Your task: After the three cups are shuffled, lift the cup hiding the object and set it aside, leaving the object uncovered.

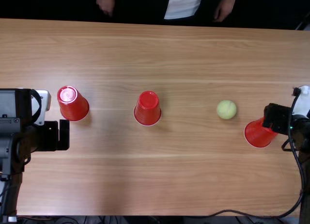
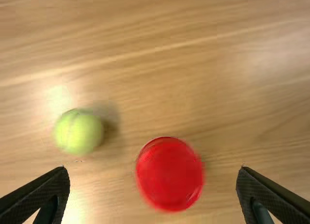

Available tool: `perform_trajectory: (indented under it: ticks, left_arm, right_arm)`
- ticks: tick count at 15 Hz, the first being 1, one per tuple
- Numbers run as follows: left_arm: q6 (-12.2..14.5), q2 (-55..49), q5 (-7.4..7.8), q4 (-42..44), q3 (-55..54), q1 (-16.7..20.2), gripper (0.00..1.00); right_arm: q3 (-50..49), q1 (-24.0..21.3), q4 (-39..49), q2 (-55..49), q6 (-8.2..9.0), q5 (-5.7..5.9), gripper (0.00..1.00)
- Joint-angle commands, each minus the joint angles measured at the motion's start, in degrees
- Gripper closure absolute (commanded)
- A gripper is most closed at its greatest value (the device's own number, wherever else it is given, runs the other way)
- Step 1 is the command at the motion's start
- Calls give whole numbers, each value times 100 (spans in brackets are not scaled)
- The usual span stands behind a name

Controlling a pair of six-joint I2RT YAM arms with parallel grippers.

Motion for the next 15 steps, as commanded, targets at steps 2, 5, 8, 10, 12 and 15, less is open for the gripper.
perform_trajectory:
  ticks: [2,5,8,10,12,15]
  left_arm:
    - [10,-218,42,-5,-61,-40,0]
    - [-21,-235,42,-5,-61,-49,0]
    - [-32,-446,42,-5,-158,-49,0]
    - [-32,-683,53,-5,-360,-49,0]
    - [-32,-991,53,6,-632,-40,0]
    - [-32,-1580,53,17,-1195,-49,0]
  right_arm:
    - [391,876,-524,-29,38,-30,0]
    - [549,1474,-1083,-530,59,-41,0]
    - [426,2072,-1388,-767,713,-30,0]
    - [224,2168,-1399,-1013,861,-30,0]
    - [-22,2168,-1410,-1391,861,-30,0]
    - [-418,2168,-1504,-2068,861,-30,0]
